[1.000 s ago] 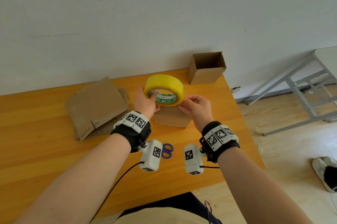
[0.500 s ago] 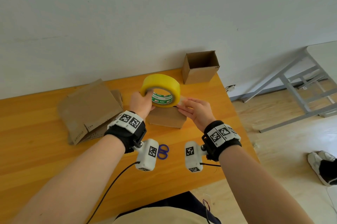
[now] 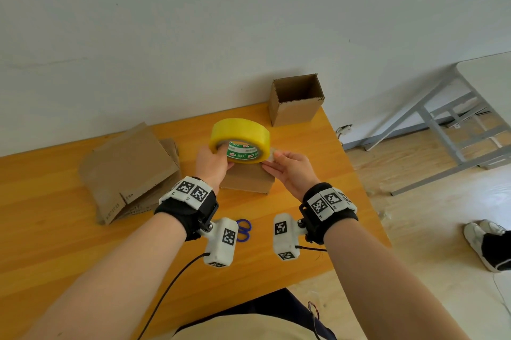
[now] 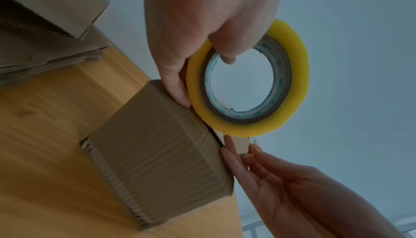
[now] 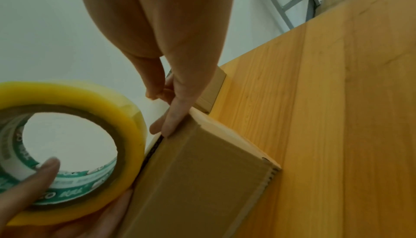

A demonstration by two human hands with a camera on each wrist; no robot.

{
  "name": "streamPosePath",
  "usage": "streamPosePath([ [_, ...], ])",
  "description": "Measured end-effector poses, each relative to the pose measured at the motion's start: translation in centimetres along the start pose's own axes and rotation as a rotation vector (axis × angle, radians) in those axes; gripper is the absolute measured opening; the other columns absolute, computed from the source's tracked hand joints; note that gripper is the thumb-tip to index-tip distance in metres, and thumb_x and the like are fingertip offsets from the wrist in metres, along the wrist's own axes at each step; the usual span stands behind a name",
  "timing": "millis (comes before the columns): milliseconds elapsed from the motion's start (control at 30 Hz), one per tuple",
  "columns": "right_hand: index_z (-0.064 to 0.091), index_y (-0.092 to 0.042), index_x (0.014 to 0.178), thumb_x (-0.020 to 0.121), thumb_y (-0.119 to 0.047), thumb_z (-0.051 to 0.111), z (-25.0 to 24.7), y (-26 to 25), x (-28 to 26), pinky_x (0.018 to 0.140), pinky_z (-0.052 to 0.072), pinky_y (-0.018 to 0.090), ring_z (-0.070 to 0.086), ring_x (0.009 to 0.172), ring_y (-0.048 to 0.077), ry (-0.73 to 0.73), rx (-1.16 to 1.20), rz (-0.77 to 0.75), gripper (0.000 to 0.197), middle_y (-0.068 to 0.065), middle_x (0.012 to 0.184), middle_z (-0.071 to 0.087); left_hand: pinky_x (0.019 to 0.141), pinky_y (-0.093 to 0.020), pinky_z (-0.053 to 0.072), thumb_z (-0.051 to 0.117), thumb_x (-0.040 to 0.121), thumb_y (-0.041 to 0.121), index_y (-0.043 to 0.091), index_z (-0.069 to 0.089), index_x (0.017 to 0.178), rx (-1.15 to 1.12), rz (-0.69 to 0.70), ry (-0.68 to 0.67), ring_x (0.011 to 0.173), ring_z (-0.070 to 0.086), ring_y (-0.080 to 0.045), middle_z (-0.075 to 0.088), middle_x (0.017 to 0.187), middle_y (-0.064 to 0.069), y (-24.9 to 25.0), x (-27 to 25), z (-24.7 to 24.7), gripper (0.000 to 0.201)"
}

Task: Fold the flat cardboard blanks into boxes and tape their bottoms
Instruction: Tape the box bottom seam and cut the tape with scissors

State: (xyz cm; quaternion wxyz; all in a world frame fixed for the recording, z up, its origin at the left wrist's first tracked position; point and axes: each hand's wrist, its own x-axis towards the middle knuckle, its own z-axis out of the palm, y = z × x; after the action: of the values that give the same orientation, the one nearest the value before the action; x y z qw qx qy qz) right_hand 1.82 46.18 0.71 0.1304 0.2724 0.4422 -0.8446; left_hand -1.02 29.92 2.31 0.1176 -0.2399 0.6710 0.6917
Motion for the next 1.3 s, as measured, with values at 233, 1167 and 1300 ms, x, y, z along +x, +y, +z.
streamPosePath([
  [233,0.048,-0.005,0.093,0.101,-0.007,0.040,-0.1,-0.4,-0.1,0.095,0.049,0.041,0.063,0.096,0.031,0.017,0.055,0.029,0.012,0.018,0.108,0.059,0.080,-0.038,0.055,0.047,0.097,0.022,0.025,0.043,0.109,0.016,0.057,0.004,0.105,0.057,-0.025,0.053,0.114,-0.004,0.8,-0.3,0.2,0.013],
  [1167,0.047,-0.003,0.098,0.100,-0.005,0.041,-0.9,0.6,-0.1,0.077,0.058,0.037,0.068,0.079,0.029,0.216,-0.005,-0.110,0.007,0.011,0.077,0.052,0.085,-0.040,0.052,0.040,0.099,0.010,0.013,0.047,0.117,0.003,-0.043,-0.099,0.096,0.061,-0.032,0.056,0.115,-0.016,1.2,-0.1,-0.5,0.019],
  [1300,0.048,-0.003,0.096,0.098,-0.001,0.042,-2.3,0.2,-0.6,0.078,0.057,0.039,0.067,0.079,0.032,0.269,0.028,-0.106,0.007,0.011,0.074,0.049,0.078,-0.037,0.054,0.050,0.096,0.014,0.020,0.043,0.114,0.011,-0.032,-0.066,0.101,0.060,-0.032,0.055,0.116,-0.012,1.4,0.1,-0.2,0.020],
])
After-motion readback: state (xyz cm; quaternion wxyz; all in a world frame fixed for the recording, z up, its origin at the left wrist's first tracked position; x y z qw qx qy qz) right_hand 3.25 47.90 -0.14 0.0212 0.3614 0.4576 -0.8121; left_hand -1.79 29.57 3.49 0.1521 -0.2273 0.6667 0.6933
